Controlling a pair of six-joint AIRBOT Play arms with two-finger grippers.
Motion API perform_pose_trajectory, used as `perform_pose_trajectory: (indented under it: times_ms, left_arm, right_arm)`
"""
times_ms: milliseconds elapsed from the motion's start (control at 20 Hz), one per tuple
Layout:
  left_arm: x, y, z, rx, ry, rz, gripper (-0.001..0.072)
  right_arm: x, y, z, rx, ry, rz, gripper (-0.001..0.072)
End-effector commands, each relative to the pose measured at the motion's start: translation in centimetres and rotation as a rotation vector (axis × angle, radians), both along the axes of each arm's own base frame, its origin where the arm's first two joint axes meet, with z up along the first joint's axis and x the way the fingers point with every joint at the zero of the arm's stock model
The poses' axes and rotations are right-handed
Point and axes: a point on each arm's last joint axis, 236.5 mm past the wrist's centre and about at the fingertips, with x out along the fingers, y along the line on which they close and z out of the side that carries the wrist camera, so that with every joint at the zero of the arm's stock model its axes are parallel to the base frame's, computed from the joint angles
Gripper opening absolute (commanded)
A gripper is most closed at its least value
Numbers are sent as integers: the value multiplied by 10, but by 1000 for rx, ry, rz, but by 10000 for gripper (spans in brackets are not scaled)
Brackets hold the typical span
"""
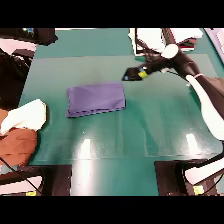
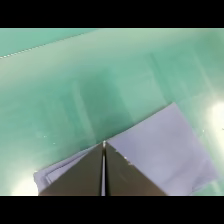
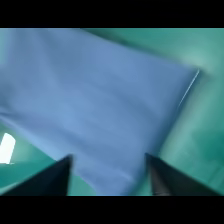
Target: Fold the shirts.
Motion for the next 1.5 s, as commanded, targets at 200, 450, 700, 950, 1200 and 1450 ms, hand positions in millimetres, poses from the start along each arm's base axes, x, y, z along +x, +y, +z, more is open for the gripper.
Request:
perform_pose_trajectory:
  times_ms: [200,450,700,950,1200,1450]
  left_arm:
    - [2,-8,-8,11,12,-21,25]
    - [-2,-8,-13,19,36,-28,25]
    - [-6,-10,-16,19,55,-34,24]
    - [-22,-59,-12,22,31,-131,24]
    - [-45,-106,-11,26,18,-243,24]
    - [-52,-128,-2,-13,-11,-277,25]
  right_arm:
    - [-16,-11,-79,123,261,-153,588]
    - [-13,77,-97,185,274,-63,558]
    - [2,128,-85,236,196,16,22]
    - [65,66,3,170,-78,-33,20]
    - [92,-145,75,-61,-207,-316,20]
    - [66,-347,131,-134,-291,-683,20]
